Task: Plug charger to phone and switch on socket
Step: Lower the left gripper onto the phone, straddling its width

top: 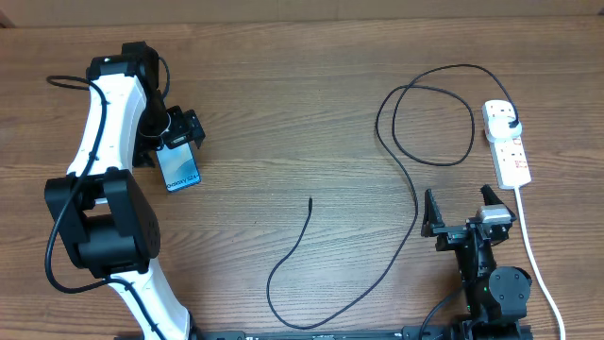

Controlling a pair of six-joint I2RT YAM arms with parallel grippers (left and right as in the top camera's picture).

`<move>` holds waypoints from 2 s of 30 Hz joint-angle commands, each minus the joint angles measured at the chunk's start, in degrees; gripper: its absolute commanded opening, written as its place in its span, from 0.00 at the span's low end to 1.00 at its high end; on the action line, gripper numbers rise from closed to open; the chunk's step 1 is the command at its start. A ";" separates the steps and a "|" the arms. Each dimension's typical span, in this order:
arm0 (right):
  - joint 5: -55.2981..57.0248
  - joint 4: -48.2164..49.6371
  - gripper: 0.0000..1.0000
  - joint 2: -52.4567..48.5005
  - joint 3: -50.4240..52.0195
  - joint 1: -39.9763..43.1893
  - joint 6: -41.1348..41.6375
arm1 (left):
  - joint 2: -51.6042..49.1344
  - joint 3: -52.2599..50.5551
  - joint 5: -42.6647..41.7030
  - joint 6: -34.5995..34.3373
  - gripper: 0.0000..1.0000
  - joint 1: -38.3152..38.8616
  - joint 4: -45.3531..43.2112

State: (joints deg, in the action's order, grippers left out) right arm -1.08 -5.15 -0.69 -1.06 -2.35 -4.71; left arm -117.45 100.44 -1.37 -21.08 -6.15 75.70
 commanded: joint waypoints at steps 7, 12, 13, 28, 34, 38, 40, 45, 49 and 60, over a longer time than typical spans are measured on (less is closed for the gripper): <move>0.09 0.31 1.00 0.55 0.61 -0.31 0.15 | -0.42 -0.70 1.84 -0.17 1.00 -0.31 -0.50; 0.09 0.31 1.00 0.55 0.61 -0.33 0.15 | -0.42 -0.70 1.81 -0.24 1.00 -0.31 -1.03; 0.09 0.33 1.00 0.55 0.61 -0.31 0.15 | -0.42 -0.70 1.84 -0.33 1.00 -0.31 -1.09; 0.09 0.31 1.00 0.55 0.61 -0.31 0.17 | -0.42 -0.70 2.01 -0.35 1.00 -0.31 -2.10; 0.09 0.31 1.00 0.55 0.61 -0.31 0.15 | -0.42 -0.70 2.01 -0.35 1.00 -0.31 -2.80; 0.09 0.33 1.00 0.57 0.61 -0.33 0.15 | -0.42 -0.70 2.01 -0.35 1.00 -0.33 -3.58; 0.09 0.31 1.00 0.55 0.61 -0.31 0.15 | -0.44 -0.70 2.01 -0.35 1.00 -0.33 -3.87; 0.09 0.31 1.00 0.57 0.61 -0.33 0.15 | -1.66 -0.70 2.93 -0.11 1.00 -0.33 -4.02; 0.09 0.31 1.00 0.57 0.61 -0.33 0.15 | -4.79 -0.70 3.28 0.55 1.00 -0.33 -4.00; 0.09 0.33 1.00 0.55 0.61 -0.31 0.15 | -8.04 -0.68 3.58 0.57 1.00 -0.33 -7.26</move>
State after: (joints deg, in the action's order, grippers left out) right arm -1.08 -5.15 -0.69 -1.06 -2.35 -4.69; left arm -125.60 100.38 0.89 -21.02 -6.15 68.95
